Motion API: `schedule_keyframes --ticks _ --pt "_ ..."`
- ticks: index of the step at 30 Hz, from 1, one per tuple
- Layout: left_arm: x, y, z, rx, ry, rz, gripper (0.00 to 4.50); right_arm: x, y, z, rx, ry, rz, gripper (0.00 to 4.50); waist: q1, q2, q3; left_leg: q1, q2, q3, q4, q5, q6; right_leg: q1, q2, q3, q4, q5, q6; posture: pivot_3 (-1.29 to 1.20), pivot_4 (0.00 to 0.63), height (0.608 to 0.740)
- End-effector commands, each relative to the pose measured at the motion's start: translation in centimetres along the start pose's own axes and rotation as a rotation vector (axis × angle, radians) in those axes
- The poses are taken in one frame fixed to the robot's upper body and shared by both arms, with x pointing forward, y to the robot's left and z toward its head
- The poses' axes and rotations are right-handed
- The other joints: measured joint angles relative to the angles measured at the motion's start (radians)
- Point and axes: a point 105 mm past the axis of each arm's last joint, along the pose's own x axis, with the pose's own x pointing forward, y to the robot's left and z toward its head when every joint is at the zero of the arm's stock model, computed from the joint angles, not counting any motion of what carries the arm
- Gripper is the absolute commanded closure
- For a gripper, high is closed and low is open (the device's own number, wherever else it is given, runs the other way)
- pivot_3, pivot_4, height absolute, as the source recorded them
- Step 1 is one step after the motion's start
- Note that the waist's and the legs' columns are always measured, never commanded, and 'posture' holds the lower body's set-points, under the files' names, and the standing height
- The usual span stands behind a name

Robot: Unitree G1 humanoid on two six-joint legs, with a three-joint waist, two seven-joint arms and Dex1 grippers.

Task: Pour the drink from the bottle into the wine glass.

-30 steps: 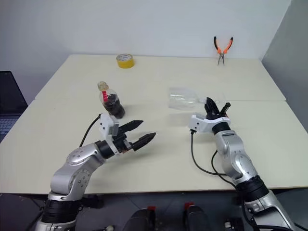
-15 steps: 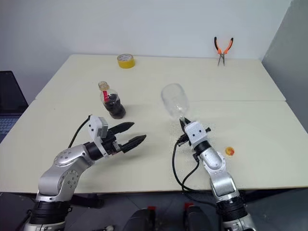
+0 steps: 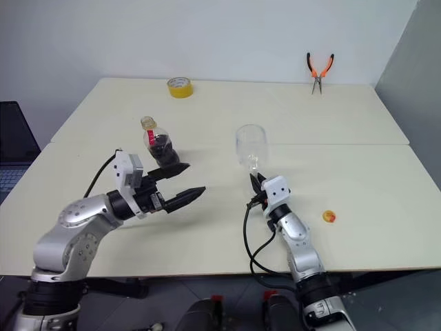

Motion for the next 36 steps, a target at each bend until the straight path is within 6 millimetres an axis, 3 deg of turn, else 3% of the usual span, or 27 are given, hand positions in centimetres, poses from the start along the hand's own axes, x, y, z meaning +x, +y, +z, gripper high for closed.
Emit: schedule_keyframes --ticks 1,10,18,22,34,36 --pt "-0.2 -0.2 2.0 0.065 -0.022 -0.036 0.00 0.4 -0.4 1.2 -0.021 -0.065 -0.010 4.37 0.000 0.000 0.000 0.000 0.000 0.000 0.000 0.000 0.000 0.000 0.000 0.000 0.000 0.000 0.000 0.00 0.150 0.740" --pt "0.2 0.3 2.8 0.078 -0.033 -0.029 0.00 -0.4 -0.6 -0.3 -0.010 -0.029 -0.005 4.37 0.000 0.000 0.000 0.000 0.000 0.000 0.000 0.000 0.000 0.000 0.000 0.000 0.000 0.000 0.000 0.00 0.150 0.740" --pt "0.0 -0.1 2.0 0.055 -0.009 -0.034 0.00 0.9 1.8 1.3 0.019 -0.091 0.093 4.37 -0.001 0.000 0.000 0.000 0.000 0.000 -0.001 0.000 0.000 0.000 0.000 0.000 0.000 0.000 -0.001 0.00 0.150 0.740" --pt "0.1 -0.6 1.6 0.044 -0.003 -0.042 0.00 1.5 3.4 1.2 0.048 -0.084 0.163 4.37 -0.002 0.000 0.000 0.000 0.000 0.000 0.000 0.000 0.000 0.000 0.000 0.000 0.000 0.000 -0.001 0.00 0.150 0.740" --pt "0.5 -0.4 1.4 0.045 -0.016 -0.025 0.00 2.0 3.2 0.0 0.074 -0.069 0.179 4.37 0.000 0.001 0.000 0.000 0.000 0.000 0.000 0.000 0.000 0.000 0.000 0.000 0.000 0.001 -0.002 0.00 0.150 0.740" --pt "0.6 -0.4 1.3 0.044 -0.018 -0.025 0.00 1.7 3.0 -0.3 0.076 -0.064 0.180 3.65 0.000 0.001 0.000 0.000 0.000 0.000 0.000 0.000 0.000 0.000 0.000 0.000 0.000 0.001 -0.002 0.00 0.150 0.740"
